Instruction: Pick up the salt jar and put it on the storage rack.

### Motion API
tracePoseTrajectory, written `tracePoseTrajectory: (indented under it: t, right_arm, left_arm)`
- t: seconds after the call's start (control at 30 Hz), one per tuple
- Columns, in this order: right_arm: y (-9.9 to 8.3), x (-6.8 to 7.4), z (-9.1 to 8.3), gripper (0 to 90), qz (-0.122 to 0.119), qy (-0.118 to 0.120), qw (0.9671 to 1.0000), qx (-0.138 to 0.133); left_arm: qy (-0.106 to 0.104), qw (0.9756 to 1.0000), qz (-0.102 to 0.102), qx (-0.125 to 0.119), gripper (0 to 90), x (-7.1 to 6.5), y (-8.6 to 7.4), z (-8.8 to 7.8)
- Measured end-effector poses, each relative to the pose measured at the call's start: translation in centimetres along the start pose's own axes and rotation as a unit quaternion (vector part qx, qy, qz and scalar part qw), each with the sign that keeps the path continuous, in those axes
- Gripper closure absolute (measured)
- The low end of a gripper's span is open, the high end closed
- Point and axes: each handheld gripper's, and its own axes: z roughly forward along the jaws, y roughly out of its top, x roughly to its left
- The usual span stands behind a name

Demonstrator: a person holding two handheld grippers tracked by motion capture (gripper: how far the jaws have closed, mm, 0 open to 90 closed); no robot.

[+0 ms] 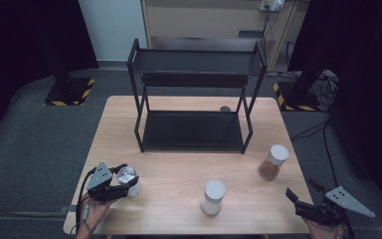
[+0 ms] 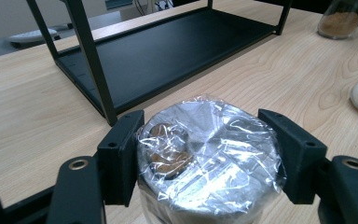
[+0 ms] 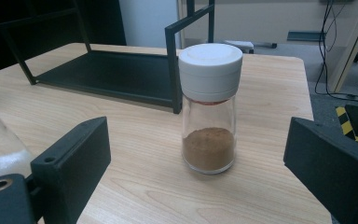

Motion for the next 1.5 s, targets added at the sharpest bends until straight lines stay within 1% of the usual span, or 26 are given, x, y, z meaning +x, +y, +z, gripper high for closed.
tracePoseTrajectory:
  t: [0.1, 0.27, 0.37, 0.43, 0.47, 0.87, 1.07, 1.17, 1.23, 1.5]
  right_arm:
    - [0.0, 0.0, 0.0, 7.4, 0.000, 0.000, 1.0000, 0.000]
    - [0.0, 0.0, 0.0, 7.4, 0.000, 0.000, 1.0000, 0.000]
    - [0.0, 0.0, 0.0, 7.4, 0.000, 0.001, 1.0000, 0.000]
    - [0.0, 0.0, 0.0, 7.5, 0.000, 0.001, 1.0000, 0.001]
    - [0.0, 0.0, 0.0, 7.5, -0.001, 0.001, 1.0000, 0.001]
    - [0.0, 0.0, 0.1, 7.5, -0.002, 0.001, 1.0000, 0.002]
    - [0.1, 0.0, 0.1, 7.5, -0.002, 0.002, 1.0000, 0.003]
    - [0.1, 0.0, 0.1, 7.5, -0.002, 0.002, 1.0000, 0.003]
    - [0.0, 0.0, 0.1, 7.5, -0.003, 0.003, 1.0000, 0.002]
    - [0.1, 0.1, 0.1, 7.5, -0.002, 0.002, 1.0000, 0.003]
  left_arm:
    - [0.000, 1.0000, 0.004, 0.001, 33.2, 0.0, 0.2, 0.1]
    - [-0.005, 1.0000, 0.007, 0.002, 33.2, 0.1, 0.7, 0.2]
    - [-0.012, 0.9999, 0.008, 0.003, 33.2, 0.2, 1.1, 0.3]
    - [-0.021, 0.9998, 0.005, 0.002, 33.2, 0.5, 1.3, 0.4]
    - [-0.029, 0.9996, 0.002, 0.000, 33.2, 0.7, 1.5, 0.5]
    - [-0.044, 0.9989, 0.011, -0.012, 33.2, 0.8, 3.1, 1.4]
    - [-0.055, 0.9980, 0.027, -0.011, 33.2, 0.9, 4.4, 1.9]
    - [-0.066, 0.9971, 0.038, -0.008, 33.2, 1.0, 5.2, 2.3]
    - [-0.072, 0.9965, 0.042, -0.007, 33.2, 1.0, 5.5, 2.5]
    - [-0.089, 0.9942, 0.060, -0.007, 33.2, 1.0, 7.2, 3.6]
